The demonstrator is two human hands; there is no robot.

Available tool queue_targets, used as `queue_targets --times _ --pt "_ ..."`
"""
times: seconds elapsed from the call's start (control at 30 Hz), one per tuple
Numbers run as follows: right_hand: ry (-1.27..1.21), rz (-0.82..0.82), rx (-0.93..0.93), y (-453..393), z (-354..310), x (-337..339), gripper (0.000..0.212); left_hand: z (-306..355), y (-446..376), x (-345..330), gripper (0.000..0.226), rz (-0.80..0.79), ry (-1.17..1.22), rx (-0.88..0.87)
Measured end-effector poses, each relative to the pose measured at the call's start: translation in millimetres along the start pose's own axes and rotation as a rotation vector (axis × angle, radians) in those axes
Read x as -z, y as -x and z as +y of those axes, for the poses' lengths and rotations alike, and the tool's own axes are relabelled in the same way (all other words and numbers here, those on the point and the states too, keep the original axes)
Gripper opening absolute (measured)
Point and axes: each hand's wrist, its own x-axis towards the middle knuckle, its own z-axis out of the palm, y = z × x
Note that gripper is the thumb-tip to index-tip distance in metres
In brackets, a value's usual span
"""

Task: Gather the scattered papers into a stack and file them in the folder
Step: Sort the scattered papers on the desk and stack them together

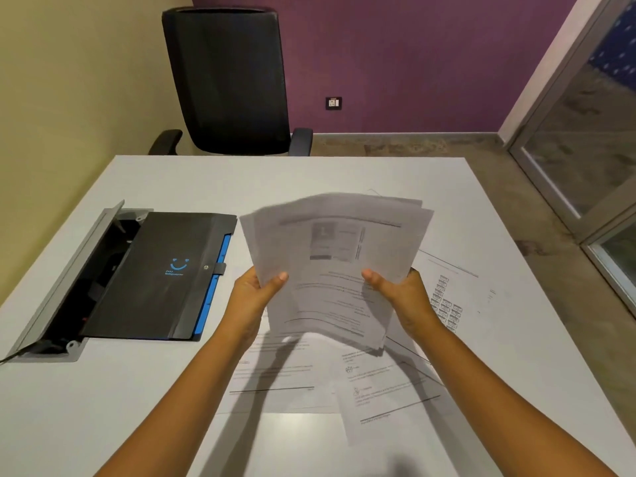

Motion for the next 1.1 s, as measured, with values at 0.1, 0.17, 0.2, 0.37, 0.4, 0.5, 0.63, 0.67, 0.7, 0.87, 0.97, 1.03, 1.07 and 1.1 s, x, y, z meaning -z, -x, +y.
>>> queue_targets --times 0.1,0.17,0.2,0.37,0.4,0.5,0.63,0.67,0.7,0.87,0.97,1.03,1.07,1.1 --pt "0.037 -0.041 -0.046 2.5 6.9 1.1 0.031 -1.0 3.3 -7.2 0.026 0.018 -0.039 0.023" --pt "0.07 -0.071 -0.091 4.3 18.0 4.3 0.035 -8.3 5.7 -8.8 0.031 0.014 -0.048 0.067" --pt "0.102 -0.085 -0.126 5.2 25.3 6.1 0.036 -13.9 6.6 -9.1 0.034 0.01 -0.061 0.092" --pt "0.284 -0.097 -0.286 8.0 60.4 8.9 0.051 -48.6 11.4 -11.6 0.042 0.009 -0.203 0.206" --pt "0.303 -0.074 -0.293 7.8 64.9 9.5 0.05 -54.1 12.6 -10.9 0.041 0.019 -0.242 0.224" --pt "0.309 -0.014 -0.254 5.7 67.1 11.7 0.045 -65.9 15.5 -6.1 0.038 0.01 -0.327 0.265" --pt "0.235 -0.074 -0.227 6.1 54.9 6.7 0.028 -74.0 15.7 1.4 0.032 0.071 -0.384 0.251" --pt "0.224 -0.097 -0.217 6.4 52.1 4.8 0.027 -75.5 16.0 3.6 0.028 0.104 -0.367 0.257" --pt "0.23 -0.126 -0.204 5.2 53.3 4.0 0.028 -78.1 16.7 6.3 0.02 0.131 -0.352 0.259" --pt "0.279 -0.208 -0.223 6.7 64.3 -12.3 0.037 -87.5 28.6 21.0 0.023 0.199 -0.359 0.297" --pt "0.347 -0.315 -0.253 12.1 73.4 -24.0 0.035 -93.5 34.9 33.2 0.038 0.251 -0.369 0.338" --pt "0.385 -0.333 -0.281 16.4 82.3 -27.4 0.033 -100.2 37.5 44.9 0.039 0.301 -0.385 0.382" --pt "0.454 -0.284 -0.258 18.5 88.8 -26.1 0.032 -103.0 39.4 50.7 0.04 0.319 -0.397 0.416" --pt "0.578 -0.208 -0.191 20.9 95.6 -21.8 0.029 -106.2 41.1 56.3 0.04 0.329 -0.41 0.443"
